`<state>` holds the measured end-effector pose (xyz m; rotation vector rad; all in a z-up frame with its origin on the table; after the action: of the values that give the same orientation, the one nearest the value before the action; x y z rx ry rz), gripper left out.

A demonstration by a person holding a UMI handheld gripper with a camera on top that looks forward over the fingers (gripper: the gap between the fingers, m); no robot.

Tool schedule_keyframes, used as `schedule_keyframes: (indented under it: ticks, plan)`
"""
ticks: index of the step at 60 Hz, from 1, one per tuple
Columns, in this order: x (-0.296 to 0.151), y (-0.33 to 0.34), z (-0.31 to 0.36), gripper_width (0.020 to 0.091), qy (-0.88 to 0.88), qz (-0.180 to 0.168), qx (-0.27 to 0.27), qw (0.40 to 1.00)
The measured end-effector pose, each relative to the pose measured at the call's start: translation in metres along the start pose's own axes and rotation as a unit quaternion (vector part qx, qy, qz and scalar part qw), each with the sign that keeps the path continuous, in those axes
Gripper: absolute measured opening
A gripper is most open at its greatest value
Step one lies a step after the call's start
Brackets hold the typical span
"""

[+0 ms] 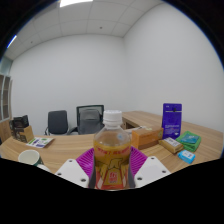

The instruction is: Pour water

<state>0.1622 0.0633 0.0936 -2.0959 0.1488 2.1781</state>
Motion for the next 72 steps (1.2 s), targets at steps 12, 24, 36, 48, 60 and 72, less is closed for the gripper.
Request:
schedule_keyframes:
  ticks: [12,24,36,48,60,72]
  plan:
    - [0.006,-0.013,0.011,0.0474,0.031,0.004,-0.017,0.999]
    - [0.002,-0.018,0.004,0.0602,0.033,0.022,-0.032,0.999]
    - [-0.016,0.017,0.003,0.0835,0.008,0.039,-0.04,0.998]
    - [-0.042,0.11,0.006,0.0839,0.005,0.026,-0.049,0.998]
    - [-0.037,0.246,0.065,0.0839,0.004,0.038,-0.125,0.991]
    - [-0.025,0.334,0.101,0.0844,0.0,0.041,-0.16,0.986]
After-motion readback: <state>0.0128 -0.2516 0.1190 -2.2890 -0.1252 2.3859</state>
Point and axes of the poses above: the point between the fingertips, and its own axes, seen from behind it with the camera up: z to the left, x down, y backward, against the way the camera looks, the point moved 2 cm from there along y, backward, against the way the camera looks, and after that the axes turned 7 degrees about -z, right-handed, at the moved point
